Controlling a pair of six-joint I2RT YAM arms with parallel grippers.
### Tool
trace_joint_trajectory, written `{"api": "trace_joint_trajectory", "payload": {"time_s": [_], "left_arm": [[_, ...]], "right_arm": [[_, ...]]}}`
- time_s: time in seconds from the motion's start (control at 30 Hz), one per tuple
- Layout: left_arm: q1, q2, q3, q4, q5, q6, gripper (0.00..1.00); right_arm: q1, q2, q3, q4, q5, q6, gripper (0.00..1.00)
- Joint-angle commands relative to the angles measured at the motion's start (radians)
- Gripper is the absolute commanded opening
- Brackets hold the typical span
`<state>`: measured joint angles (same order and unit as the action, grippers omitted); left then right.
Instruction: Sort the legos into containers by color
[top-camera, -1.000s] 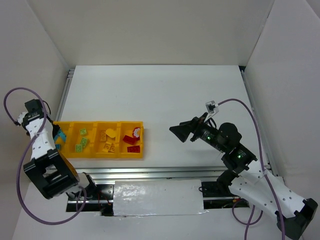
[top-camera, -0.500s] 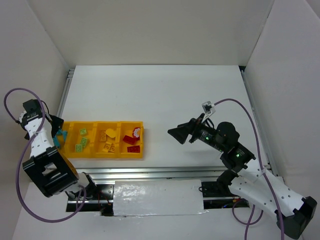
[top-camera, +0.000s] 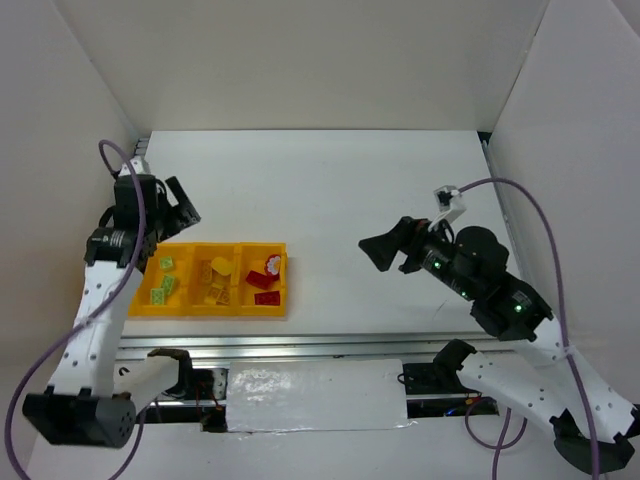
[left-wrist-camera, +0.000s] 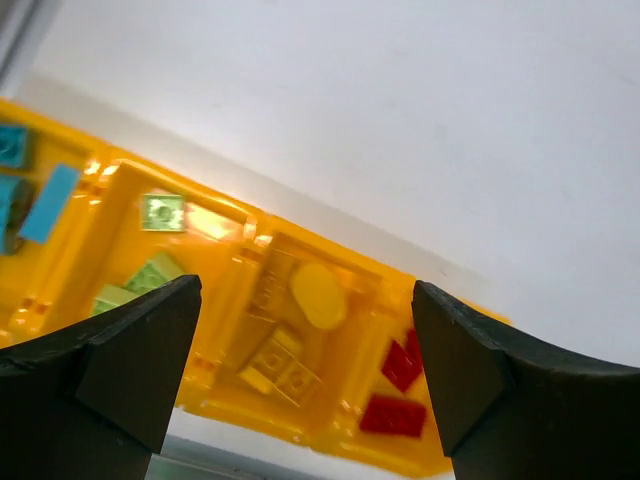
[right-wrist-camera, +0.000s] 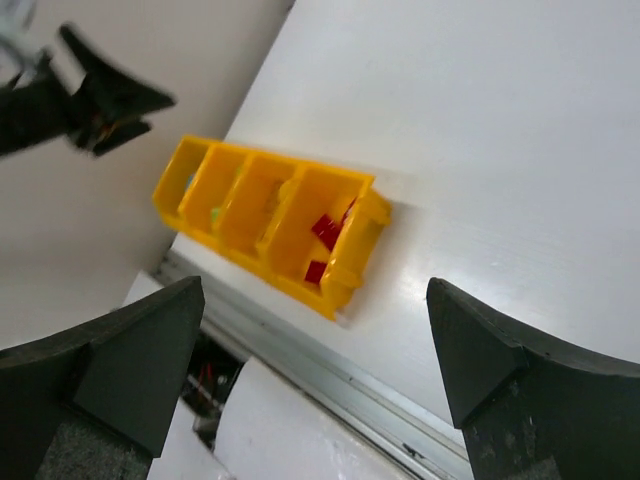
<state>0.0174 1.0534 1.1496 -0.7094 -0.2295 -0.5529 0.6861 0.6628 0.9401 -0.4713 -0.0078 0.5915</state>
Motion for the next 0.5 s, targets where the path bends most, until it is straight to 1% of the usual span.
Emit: {"api": "trace_joint_trajectory", "payload": {"time_s": [0.0,0.03,0.07,0.13,0.17,0.2,0.27,0.3,0.37,0.47], "left_arm": [[-0.134,-0.156,0.039,-0.096,-0.042,0.062,1.00],[-0.157,-0.188,0.054,-0.116,-0.045,0.071,1.00],[-0.183,-0.252,0.064,-0.137,-0.053,0.077,1.00],[-0.188,-0.349,0.100,-0.206,-0.064,0.094,0.99],[-0.186,-0.377,0.119,-0.231,-0.068,0.103,1.00],[-0.188,-0.403,0.137,-0.281,-0.099,0.111,0.99],[-0.186,-0.464,0.192,-0.329,-0.134,0.123,1.00],[-0.191,-0.484,0.206,-0.353,-0.177,0.111,1.00],[-0.194,-0.547,0.220,-0.389,-0.183,0.114,0.99],[-0.194,-0.593,0.257,-0.458,-0.226,0.079,1.00]], "right_arm": [[0.033,-0.009,0.164,-0.325,0.296,-0.035,1.00],[0.044,-0.025,0.224,-0.366,0.375,-0.033,1.00],[0.046,-0.034,0.250,-0.400,0.403,-0.035,1.00],[0.046,-0.075,0.325,-0.486,0.458,-0.045,1.00],[0.046,-0.089,0.347,-0.530,0.468,-0.053,1.00],[0.046,-0.109,0.382,-0.547,0.476,-0.059,1.00],[0.046,-0.167,0.404,-0.588,0.491,-0.087,1.00],[0.044,-0.189,0.420,-0.601,0.496,-0.096,1.00],[0.043,-0.251,0.427,-0.619,0.499,-0.137,1.00],[0.043,-0.334,0.443,-0.630,0.459,-0.177,1.00]]}}
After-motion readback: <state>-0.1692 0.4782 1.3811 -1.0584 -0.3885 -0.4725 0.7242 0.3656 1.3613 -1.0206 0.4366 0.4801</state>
